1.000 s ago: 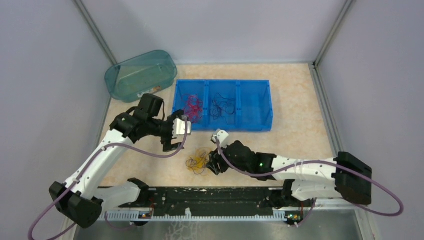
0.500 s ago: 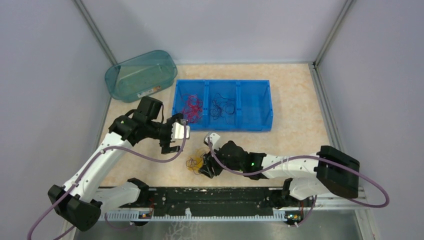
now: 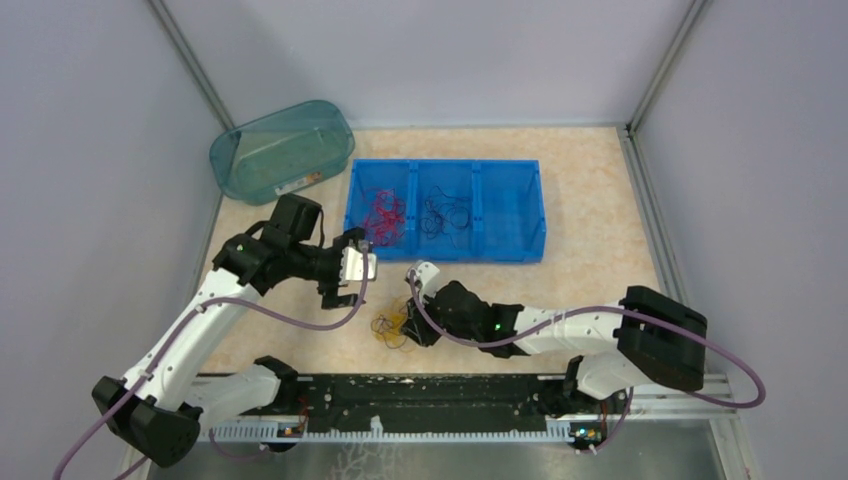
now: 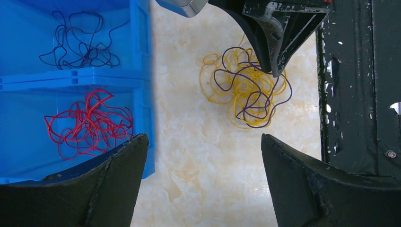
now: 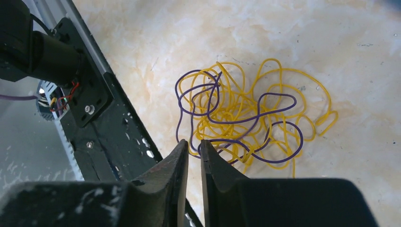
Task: Untangle the cables
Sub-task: Place the cable in the bin, then untie the cable.
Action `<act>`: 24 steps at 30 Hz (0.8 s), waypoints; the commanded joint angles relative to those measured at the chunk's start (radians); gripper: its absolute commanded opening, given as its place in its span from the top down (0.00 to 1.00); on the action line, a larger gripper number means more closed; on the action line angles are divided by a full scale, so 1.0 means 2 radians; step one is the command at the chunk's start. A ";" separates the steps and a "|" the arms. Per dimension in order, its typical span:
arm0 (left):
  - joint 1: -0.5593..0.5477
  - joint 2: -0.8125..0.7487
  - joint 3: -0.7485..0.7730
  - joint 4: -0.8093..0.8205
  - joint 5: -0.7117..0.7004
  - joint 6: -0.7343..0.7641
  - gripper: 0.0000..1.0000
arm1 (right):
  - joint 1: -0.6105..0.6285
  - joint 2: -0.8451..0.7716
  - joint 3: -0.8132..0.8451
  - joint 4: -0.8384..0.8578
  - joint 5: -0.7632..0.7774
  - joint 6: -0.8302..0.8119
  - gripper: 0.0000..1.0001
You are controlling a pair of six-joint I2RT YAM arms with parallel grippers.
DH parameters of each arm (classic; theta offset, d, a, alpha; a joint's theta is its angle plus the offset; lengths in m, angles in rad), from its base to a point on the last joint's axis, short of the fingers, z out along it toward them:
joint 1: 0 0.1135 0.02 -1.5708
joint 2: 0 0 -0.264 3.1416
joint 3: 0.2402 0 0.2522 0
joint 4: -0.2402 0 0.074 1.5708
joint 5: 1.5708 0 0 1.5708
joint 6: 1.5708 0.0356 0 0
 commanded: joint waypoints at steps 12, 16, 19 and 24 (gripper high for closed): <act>-0.001 -0.033 -0.016 -0.002 0.060 0.010 0.07 | -0.003 -0.070 0.034 0.009 0.026 0.008 0.98; -0.001 -0.038 -0.021 0.003 0.056 0.013 0.07 | -0.014 -0.082 0.023 -0.021 0.016 -0.016 0.52; -0.001 -0.036 -0.019 0.004 0.053 0.016 0.07 | -0.041 -0.080 0.016 -0.028 -0.042 -0.069 0.44; -0.001 -0.030 -0.009 0.006 0.050 0.012 0.07 | -0.053 -0.074 0.028 -0.047 -0.093 -0.235 0.40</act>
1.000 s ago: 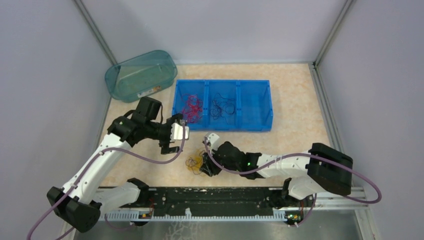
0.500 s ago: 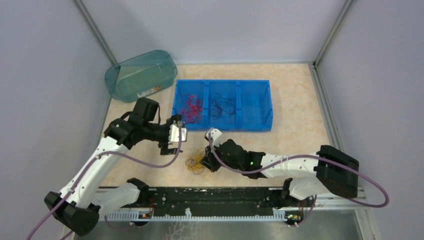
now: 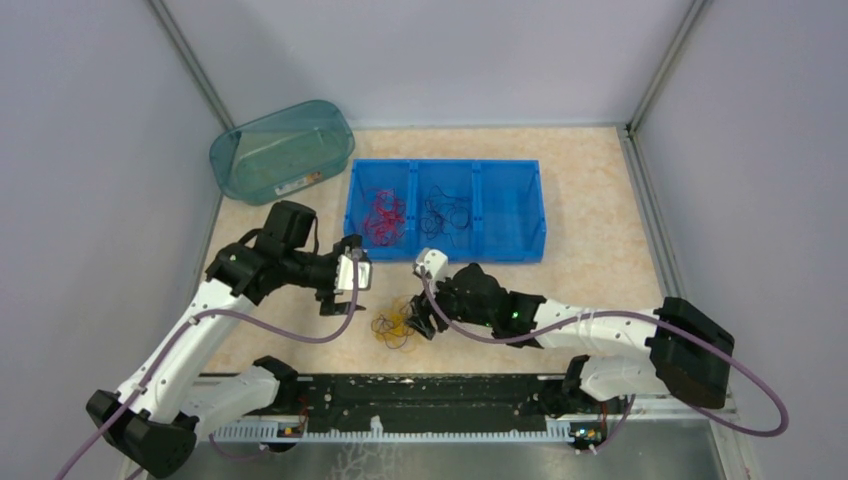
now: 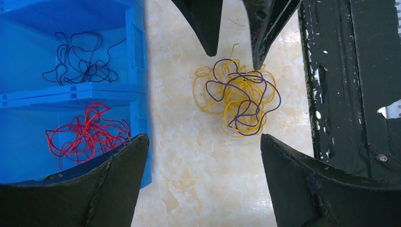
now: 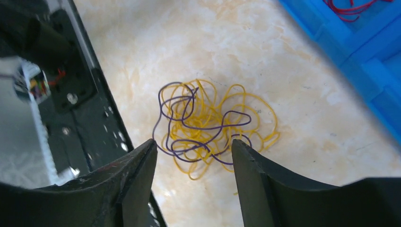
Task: Untangle the cables
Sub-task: Untie the cable.
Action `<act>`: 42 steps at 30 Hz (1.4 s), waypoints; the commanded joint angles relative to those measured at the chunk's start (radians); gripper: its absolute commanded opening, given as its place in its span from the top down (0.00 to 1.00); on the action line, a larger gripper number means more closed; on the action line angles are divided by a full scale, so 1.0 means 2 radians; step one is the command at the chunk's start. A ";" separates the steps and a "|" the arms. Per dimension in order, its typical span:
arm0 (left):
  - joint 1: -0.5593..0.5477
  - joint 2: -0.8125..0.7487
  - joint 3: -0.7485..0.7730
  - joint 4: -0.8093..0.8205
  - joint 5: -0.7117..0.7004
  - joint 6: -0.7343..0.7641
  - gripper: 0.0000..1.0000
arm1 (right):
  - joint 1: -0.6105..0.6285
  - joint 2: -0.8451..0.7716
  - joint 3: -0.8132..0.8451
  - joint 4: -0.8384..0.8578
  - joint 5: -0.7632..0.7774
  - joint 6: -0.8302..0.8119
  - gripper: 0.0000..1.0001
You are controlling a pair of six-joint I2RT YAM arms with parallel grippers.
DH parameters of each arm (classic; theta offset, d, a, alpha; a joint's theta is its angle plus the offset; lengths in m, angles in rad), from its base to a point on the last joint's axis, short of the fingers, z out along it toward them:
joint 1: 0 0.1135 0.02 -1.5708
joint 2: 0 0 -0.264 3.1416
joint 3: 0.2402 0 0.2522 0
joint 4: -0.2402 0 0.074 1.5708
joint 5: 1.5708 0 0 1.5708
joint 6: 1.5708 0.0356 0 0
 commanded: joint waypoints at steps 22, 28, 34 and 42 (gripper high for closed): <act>-0.001 -0.013 0.011 0.003 -0.009 0.026 0.07 | -0.016 0.122 0.140 -0.155 -0.176 -0.383 0.52; -0.001 -0.015 0.011 0.005 -0.007 0.024 0.07 | -0.017 0.134 0.147 -0.158 -0.165 -0.393 0.74; -0.001 -0.019 0.010 0.005 0.000 0.019 0.07 | -0.017 0.117 0.148 -0.149 -0.157 -0.385 1.00; -0.001 -0.056 -0.025 0.079 0.074 -0.119 0.08 | -0.021 0.014 0.093 -0.047 -0.157 -0.308 1.00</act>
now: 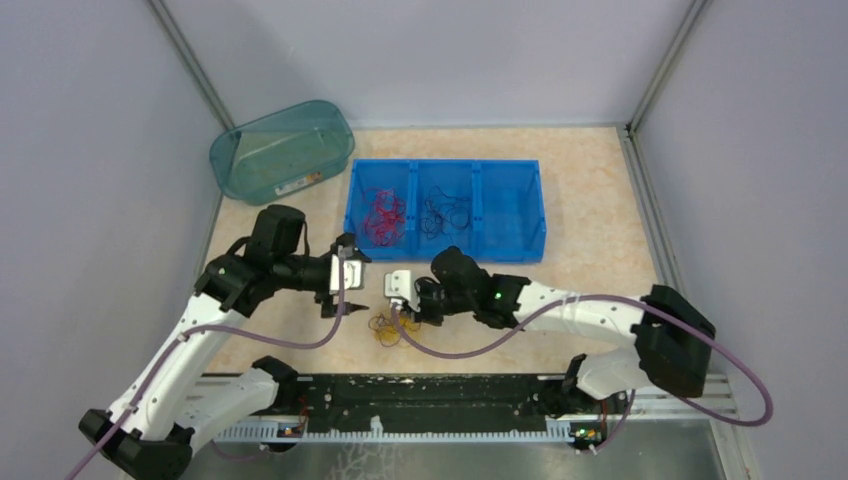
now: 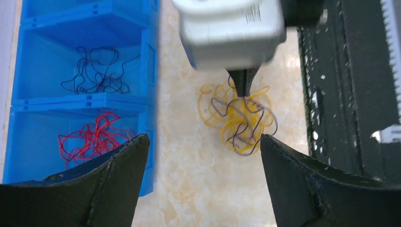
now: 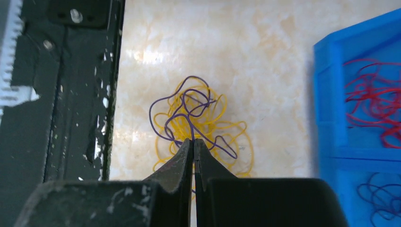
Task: Untangle the cables
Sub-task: Untie the cable.
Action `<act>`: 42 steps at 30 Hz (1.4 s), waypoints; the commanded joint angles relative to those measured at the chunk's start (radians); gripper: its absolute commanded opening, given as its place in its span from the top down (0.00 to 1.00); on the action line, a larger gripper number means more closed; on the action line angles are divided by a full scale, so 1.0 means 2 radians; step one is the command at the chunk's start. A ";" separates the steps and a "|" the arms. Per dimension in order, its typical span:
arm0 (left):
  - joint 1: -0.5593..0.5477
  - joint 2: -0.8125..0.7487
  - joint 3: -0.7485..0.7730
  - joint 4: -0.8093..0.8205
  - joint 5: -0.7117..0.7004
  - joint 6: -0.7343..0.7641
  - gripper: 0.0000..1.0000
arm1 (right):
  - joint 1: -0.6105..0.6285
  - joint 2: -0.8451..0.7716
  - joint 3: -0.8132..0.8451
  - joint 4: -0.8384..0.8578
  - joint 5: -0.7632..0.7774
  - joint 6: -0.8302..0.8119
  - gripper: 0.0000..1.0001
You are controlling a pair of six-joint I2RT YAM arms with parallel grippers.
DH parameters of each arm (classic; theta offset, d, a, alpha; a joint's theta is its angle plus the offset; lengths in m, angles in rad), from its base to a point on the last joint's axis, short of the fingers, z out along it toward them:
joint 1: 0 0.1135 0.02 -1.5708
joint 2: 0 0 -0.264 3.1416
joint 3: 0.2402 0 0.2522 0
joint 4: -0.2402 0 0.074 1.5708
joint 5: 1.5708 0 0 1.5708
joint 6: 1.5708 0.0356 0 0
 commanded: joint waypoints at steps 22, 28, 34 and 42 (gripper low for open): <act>-0.018 0.005 -0.028 0.107 0.142 -0.194 0.45 | -0.004 -0.159 -0.071 0.311 0.033 0.252 1.00; -0.019 0.012 -0.013 0.112 0.133 -0.191 0.76 | -0.002 -0.156 -0.068 0.313 0.038 0.256 1.00; -0.018 0.009 0.003 0.107 0.092 -0.156 1.00 | -0.002 -0.174 -0.104 0.342 0.066 0.271 0.93; -0.019 0.030 0.068 0.109 0.094 -0.155 1.00 | -0.002 -0.178 -0.163 0.432 0.091 0.311 0.51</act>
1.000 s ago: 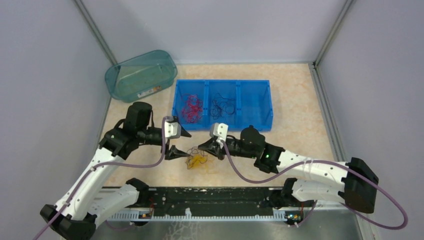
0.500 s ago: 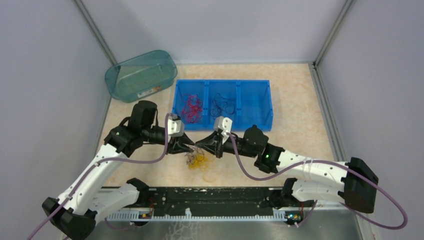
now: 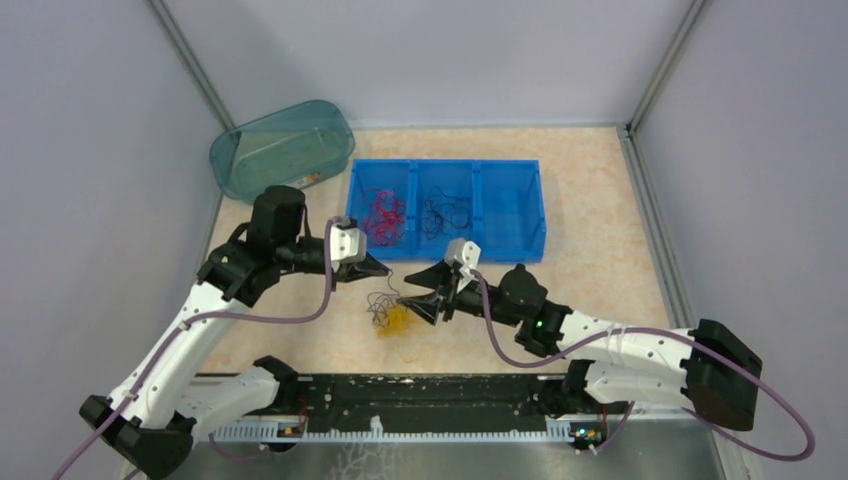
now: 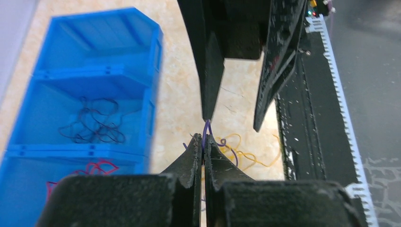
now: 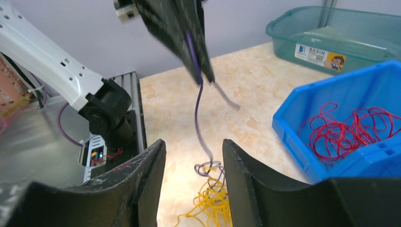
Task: Untangle the cables
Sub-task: Untie the cable.
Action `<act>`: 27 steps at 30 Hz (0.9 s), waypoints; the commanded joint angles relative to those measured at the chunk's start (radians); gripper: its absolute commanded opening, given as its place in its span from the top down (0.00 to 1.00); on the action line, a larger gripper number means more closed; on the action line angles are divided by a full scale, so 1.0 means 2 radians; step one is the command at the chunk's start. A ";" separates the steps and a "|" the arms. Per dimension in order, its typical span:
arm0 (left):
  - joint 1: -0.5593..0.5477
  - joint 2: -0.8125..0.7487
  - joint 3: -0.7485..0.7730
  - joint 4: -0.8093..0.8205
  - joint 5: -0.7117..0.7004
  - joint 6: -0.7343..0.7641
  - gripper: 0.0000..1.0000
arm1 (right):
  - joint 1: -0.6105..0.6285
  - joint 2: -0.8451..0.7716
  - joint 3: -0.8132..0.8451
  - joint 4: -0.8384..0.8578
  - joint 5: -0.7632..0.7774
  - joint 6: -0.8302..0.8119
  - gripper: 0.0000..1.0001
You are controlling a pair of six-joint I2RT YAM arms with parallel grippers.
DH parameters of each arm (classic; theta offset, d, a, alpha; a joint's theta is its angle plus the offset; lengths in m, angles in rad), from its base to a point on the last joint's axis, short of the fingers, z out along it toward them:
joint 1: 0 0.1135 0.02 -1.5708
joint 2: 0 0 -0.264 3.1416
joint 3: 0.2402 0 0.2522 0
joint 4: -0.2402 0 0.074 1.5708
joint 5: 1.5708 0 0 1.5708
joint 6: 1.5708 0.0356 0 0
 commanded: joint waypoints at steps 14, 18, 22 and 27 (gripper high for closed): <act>-0.007 0.044 0.171 0.008 0.026 -0.027 1.00 | -0.001 0.151 0.077 0.177 0.014 0.049 0.55; -0.006 0.054 0.218 0.014 0.020 -0.027 1.00 | 0.001 0.173 0.061 0.215 0.010 0.064 0.58; -0.006 0.061 0.261 0.051 0.012 -0.045 1.00 | 0.003 0.189 0.035 0.247 0.016 0.073 0.59; -0.006 0.070 0.310 0.093 0.004 -0.070 1.00 | 0.003 0.207 0.005 0.275 0.024 0.086 0.59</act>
